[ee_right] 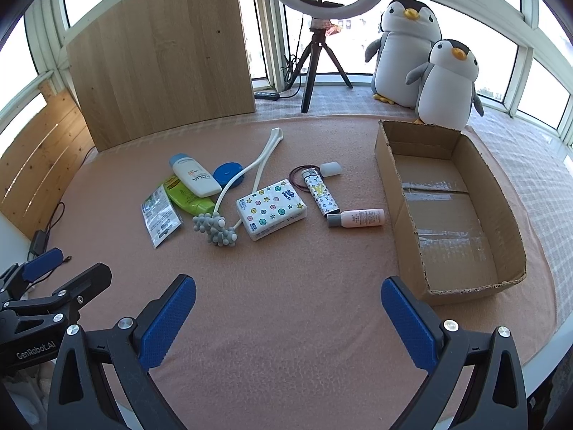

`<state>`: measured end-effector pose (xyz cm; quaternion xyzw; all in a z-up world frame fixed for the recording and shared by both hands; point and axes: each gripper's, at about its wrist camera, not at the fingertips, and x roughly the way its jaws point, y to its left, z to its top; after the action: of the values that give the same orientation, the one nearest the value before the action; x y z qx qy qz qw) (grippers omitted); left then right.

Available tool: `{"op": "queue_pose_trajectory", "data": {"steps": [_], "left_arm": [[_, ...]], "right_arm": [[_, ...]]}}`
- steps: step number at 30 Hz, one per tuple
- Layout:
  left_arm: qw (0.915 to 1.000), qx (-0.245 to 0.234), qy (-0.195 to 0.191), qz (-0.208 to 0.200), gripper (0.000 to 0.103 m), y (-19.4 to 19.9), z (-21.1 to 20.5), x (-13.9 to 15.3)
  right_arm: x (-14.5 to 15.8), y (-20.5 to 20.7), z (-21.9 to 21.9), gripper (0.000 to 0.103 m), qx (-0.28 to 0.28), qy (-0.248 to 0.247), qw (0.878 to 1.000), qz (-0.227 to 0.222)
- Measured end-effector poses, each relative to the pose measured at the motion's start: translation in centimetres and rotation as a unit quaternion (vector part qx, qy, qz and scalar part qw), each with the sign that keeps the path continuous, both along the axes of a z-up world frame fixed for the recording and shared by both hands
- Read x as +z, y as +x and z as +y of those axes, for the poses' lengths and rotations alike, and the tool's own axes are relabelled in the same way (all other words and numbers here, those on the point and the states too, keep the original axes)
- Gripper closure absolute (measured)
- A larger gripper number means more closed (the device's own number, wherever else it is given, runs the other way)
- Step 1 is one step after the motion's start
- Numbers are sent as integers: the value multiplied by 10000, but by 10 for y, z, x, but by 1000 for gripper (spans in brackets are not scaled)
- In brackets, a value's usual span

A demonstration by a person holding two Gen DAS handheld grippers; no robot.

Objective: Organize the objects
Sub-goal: 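Move the left tool toward the white massager's grey knobbed head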

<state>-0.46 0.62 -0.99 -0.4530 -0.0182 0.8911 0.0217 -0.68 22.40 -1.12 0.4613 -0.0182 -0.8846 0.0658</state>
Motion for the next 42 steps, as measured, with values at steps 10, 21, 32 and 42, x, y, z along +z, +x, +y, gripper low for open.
{"op": "queue_pose_trajectory", "data": {"steps": [10,21,32,42], "left_arm": [[10000,-5,-1,1,0,0,1,-1],[10000,-20,-12,-1,0,0,3,-2],[10000,-48,-28,-28,0,-3,5,-4],[9999,-139,-66,-70,0,-12,10,-9]], "right_arm": [[0,0,-1,1,4,-1,10000,-15],[-2,-2,-1,1,-7,-6,10000,-44],[-5,-5,1,1,13,-16,10000,-96],[-8,-10,9,1,-16,-55,9998,-209]]}}
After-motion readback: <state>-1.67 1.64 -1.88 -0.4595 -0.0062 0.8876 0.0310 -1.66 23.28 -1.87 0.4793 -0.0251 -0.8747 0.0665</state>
